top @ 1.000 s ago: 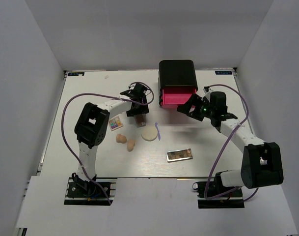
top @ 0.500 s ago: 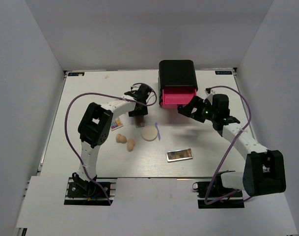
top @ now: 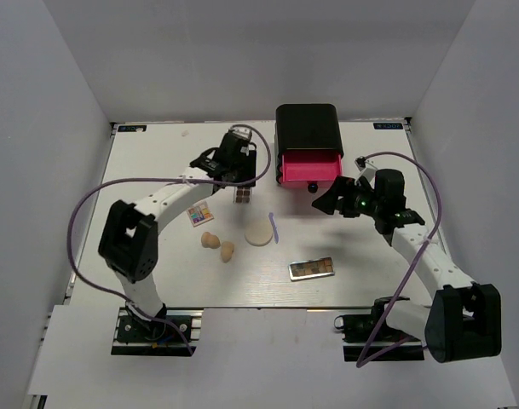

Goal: Organize the makeup

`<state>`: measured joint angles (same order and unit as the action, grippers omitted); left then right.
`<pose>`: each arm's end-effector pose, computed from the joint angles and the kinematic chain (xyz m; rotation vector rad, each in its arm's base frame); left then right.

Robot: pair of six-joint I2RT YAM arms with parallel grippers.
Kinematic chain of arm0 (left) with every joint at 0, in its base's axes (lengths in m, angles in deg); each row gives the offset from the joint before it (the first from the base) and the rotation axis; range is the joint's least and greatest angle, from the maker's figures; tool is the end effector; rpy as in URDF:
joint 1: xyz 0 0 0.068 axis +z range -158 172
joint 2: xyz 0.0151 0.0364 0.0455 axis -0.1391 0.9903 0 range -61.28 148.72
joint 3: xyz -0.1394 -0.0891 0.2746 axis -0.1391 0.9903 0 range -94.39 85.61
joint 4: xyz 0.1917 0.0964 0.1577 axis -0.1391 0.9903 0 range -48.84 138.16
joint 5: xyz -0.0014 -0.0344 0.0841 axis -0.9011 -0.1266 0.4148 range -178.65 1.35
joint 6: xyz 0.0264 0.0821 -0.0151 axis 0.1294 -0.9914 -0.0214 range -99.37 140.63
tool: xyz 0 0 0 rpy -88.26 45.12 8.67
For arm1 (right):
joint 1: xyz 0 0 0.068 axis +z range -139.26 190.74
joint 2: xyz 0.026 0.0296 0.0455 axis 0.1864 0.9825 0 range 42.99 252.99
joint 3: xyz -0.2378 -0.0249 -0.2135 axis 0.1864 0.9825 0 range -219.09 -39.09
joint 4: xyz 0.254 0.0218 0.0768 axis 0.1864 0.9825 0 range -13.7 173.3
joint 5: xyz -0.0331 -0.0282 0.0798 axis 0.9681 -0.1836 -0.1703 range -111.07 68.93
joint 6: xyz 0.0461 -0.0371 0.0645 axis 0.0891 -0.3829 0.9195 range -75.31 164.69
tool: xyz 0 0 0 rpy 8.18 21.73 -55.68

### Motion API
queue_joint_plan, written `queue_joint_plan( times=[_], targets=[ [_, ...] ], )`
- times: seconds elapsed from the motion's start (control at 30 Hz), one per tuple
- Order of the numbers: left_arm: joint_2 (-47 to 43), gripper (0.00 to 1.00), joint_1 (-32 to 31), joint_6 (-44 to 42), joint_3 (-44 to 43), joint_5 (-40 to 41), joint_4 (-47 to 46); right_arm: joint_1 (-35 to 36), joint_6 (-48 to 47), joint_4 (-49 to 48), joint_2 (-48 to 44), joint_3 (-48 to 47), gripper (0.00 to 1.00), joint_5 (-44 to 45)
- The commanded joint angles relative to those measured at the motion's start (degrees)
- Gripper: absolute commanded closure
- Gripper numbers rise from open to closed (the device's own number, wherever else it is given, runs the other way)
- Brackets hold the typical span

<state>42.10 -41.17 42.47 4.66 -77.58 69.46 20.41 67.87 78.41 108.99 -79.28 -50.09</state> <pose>0.3779 -0.2292 0.2619 0.1569 2.4380 -0.1925 0.2591 0.0824 0.2781 -0.0768 2.1046 0.8707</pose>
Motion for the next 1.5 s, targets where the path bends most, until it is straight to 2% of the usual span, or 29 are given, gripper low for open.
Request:
queue_joint_plan(
  times=[0.0, 0.07, 0.1, 0.23, 0.5, 0.77, 0.97, 1.3, 1.47],
  targets=[
    [-8.17, 0.72, 0.47, -10.14, -1.14, -7.1, -9.63, -0.36, -4.28, 2.11, -2.45, 1.25, 0.11, -2.27],
    [-9.41, 0.72, 0.47, -15.22, -0.71, -10.87, -12.55, -0.44, -4.98, 2.11, -3.24, 1.77, 0.11, -2.36],
    [-9.94, 0.72, 0.47, -17.17, -0.53, -17.25, -15.87, -0.62, -5.16, 2.11, -3.5, 1.86, 0.12, -2.36],
    [-10.39, 0.74, -0.05, -26.74, 1.49, -29.77, -25.64, -0.44, -6.83, 2.81, -4.56, 1.95, 0.12, -1.92],
    [-5.82, 0.75, -0.05, -30.9, 1.15, -43.74, -48.5, -0.62, -9.91, 4.04, -8.51, 3.44, 0.11, 0.09],
    [1.29, 0.76, -0.58, -31.69, -3.51, -50.0, -55.53, -0.97, -10.52, 3.96, -11.33, 5.2, 0.11, 1.94],
    [4.91, 0.75, -1.11, -31.69, -5.62, -51.15, -56.86, -1.41, -10.61, 3.78, -12.03, 5.82, 0.11, 3.0],
    [8.07, 0.7, -2.16, -33.18, -6.94, -52.55, -53.0, -1.67, -10.09, 2.9, -11.68, 6.08, 0.11, 3.61],
    [8.16, 0.63, -2.69, -35.82, -6.68, -52.29, -50.1, -1.76, -9.91, 2.72, -11.5, 6.17, 0.11, 3.53]
  ],
)
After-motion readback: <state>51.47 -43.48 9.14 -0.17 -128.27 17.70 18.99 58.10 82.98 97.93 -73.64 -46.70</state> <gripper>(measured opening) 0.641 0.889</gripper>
